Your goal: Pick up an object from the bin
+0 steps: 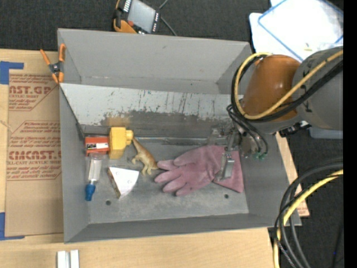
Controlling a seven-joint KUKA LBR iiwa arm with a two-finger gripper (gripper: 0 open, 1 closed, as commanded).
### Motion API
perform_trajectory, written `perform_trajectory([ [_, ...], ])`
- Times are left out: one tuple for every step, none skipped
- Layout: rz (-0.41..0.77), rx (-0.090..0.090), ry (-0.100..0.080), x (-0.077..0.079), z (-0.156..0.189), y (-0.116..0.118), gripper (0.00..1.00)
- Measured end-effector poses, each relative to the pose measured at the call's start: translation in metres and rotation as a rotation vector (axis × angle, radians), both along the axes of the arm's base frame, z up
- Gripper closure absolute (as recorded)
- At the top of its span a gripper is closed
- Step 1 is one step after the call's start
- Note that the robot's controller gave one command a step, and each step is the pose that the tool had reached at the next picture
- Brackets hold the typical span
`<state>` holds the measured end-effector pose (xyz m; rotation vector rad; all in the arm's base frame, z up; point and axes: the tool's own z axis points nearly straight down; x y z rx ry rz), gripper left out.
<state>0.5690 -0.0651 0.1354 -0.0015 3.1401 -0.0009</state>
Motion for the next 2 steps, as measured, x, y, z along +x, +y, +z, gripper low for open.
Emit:
perform_trajectory([
  [0.0, 0.0, 0.0, 0.0, 0.0, 0.0, 0.0],
  [0.153, 0.0, -0.003, -0.016, -0.067, 0.01, 0.0],
])
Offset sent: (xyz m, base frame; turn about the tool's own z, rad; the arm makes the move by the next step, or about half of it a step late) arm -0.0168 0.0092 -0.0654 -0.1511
